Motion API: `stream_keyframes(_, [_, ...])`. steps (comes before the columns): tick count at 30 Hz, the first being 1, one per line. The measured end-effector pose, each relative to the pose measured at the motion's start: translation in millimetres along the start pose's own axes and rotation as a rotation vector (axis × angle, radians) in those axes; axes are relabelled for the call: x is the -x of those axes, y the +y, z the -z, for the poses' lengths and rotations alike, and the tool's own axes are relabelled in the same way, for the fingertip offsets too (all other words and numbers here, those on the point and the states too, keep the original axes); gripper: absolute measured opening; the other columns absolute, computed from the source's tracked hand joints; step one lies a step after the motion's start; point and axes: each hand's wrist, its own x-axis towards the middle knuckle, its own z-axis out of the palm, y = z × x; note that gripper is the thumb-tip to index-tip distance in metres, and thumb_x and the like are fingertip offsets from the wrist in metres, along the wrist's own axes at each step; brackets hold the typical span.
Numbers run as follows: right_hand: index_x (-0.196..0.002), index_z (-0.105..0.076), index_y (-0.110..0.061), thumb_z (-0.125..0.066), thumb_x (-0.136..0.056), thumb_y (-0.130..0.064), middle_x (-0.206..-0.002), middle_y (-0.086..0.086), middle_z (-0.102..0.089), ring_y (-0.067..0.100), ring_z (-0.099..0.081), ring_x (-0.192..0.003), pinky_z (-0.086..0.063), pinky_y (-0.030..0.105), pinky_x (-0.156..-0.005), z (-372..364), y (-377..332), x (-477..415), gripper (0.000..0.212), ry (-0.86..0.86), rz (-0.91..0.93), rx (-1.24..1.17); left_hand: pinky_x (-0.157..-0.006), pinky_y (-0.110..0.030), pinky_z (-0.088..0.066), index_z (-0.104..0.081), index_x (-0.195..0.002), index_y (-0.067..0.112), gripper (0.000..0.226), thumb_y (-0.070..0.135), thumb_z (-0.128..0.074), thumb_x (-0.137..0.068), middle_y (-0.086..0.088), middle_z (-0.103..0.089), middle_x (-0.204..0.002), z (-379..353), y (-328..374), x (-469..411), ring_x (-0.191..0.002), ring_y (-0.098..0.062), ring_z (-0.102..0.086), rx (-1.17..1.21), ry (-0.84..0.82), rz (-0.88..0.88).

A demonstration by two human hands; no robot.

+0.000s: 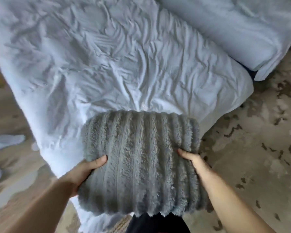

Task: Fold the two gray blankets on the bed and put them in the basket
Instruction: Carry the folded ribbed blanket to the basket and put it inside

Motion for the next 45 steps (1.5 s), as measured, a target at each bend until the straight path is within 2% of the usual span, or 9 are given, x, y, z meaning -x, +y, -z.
stream_keyframes(4, [-0.091, -0.076, -0.008, -0.089, -0.041, -0.030, -0.088, 0.013, -0.075, 0.027, -0.072, -0.077, -0.056, 0.029, -0.073, -100.8, 19.8, 63.5, 0.057, -0.197, 0.004, 0.147, -0.060, -0.041, -0.058, -0.065, -0.110, 0.004, 0.043, 0.019, -0.067, -0.070, -0.026, -0.069, -0.104, 70.9, -64.1, 126.6, -0.086, -0.040, -0.070, 0.231, 0.147, -0.130])
stream_keyframes(8, [-0.093, -0.071, -0.001, -0.071, -0.060, -0.022, -0.075, 0.015, -0.074, 0.025, -0.071, -0.058, -0.052, 0.022, -0.047, -208.3, 50.4, 120.5, 0.039, -0.446, -0.034, 0.238, -0.067, -0.044, -0.058, -0.070, -0.108, 0.004, 0.055, 0.018, -0.083, -0.057, -0.028, -0.066, -0.111, 127.8, -130.8, 245.7, -0.094, -0.042, -0.068, 0.450, 0.265, -0.295])
stream_keyframes(14, [-0.081, -0.078, -0.002, -0.073, -0.055, -0.026, -0.078, 0.018, -0.073, 0.029, -0.071, -0.062, -0.057, 0.030, -0.053, -338.0, 75.7, 172.9, 0.036, -0.750, -0.109, 0.471, -0.075, -0.041, -0.057, -0.071, -0.108, 0.013, 0.066, 0.033, -0.092, -0.049, -0.022, -0.067, -0.114, 162.5, -214.3, 354.5, -0.101, -0.037, -0.067, 0.679, 0.536, -0.542])
stream_keyframes(27, [-0.084, -0.079, -0.006, -0.074, -0.057, -0.024, -0.083, 0.013, -0.075, 0.027, -0.072, -0.069, -0.058, 0.032, -0.058, -543.5, 82.1, 159.7, 0.032, -0.955, -0.093, 0.560, -0.075, -0.038, -0.058, -0.067, -0.112, 0.007, 0.048, 0.017, -0.076, -0.066, -0.019, -0.069, -0.110, 284.3, -213.3, 378.2, -0.098, -0.032, -0.068, 0.885, 0.762, -0.747])
stream_keyframes(31, [-0.109, -0.072, -0.004, -0.081, -0.049, -0.033, -0.111, 0.017, -0.069, 0.035, -0.065, -0.103, -0.050, 0.047, -0.095, -623.3, 72.0, 130.7, 0.068, -0.946, -0.079, 0.603, -0.074, -0.038, -0.058, -0.068, -0.109, 0.007, 0.046, 0.015, -0.076, -0.065, -0.019, -0.070, -0.108, 353.2, -177.3, 363.8, -0.094, -0.032, -0.069, 0.913, 0.790, -0.716])
stream_keyframes(34, [-0.112, -0.069, -0.002, -0.078, -0.054, -0.030, -0.121, 0.020, -0.064, 0.039, -0.057, -0.117, -0.039, 0.053, -0.107, -691.5, 61.4, 119.9, 0.066, -0.954, -0.045, 0.593, -0.075, -0.039, -0.058, -0.071, -0.105, 0.008, 0.062, 0.024, -0.088, -0.048, -0.020, -0.070, -0.108, 399.0, -148.8, 370.6, -0.093, -0.032, -0.069, 0.949, 0.804, -0.720])
stream_keyframes(37, [-0.088, -0.079, -0.009, -0.066, -0.065, -0.023, -0.096, 0.011, -0.073, 0.027, -0.071, -0.092, -0.055, 0.042, -0.090, -763.7, 63.0, 128.3, 0.029, -1.034, -0.081, 0.610, -0.075, -0.039, -0.058, -0.071, -0.105, 0.008, 0.048, 0.019, -0.082, -0.060, -0.021, -0.069, -0.110, 443.6, -138.9, 393.9, -0.095, -0.034, -0.069, 0.993, 0.845, -0.741])
stream_keyframes(40, [-0.072, -0.080, -0.011, -0.058, -0.069, -0.017, -0.076, 0.007, -0.075, 0.021, -0.073, -0.066, -0.059, 0.031, -0.056, -838.0, 86.3, 152.4, 0.023, -1.141, -0.208, 0.595, -0.073, -0.039, -0.058, -0.068, -0.110, 0.007, 0.041, 0.014, -0.069, -0.069, -0.020, -0.069, -0.110, 490.1, -152.6, 426.5, -0.096, -0.035, -0.068, 1.066, 0.925, -0.756])
stream_keyframes(45, [-0.080, -0.079, -0.009, -0.063, -0.065, -0.020, -0.086, 0.009, -0.075, 0.024, -0.072, -0.074, -0.056, 0.038, -0.076, -960.9, 156.1, 189.8, 0.025, -1.164, -0.231, 0.739, -0.069, -0.041, -0.058, -0.068, -0.110, 0.006, 0.043, 0.013, -0.070, -0.068, -0.022, -0.070, -0.106, 583.5, -196.7, 470.0, -0.093, -0.038, -0.069, 1.202, 1.042, -0.758])
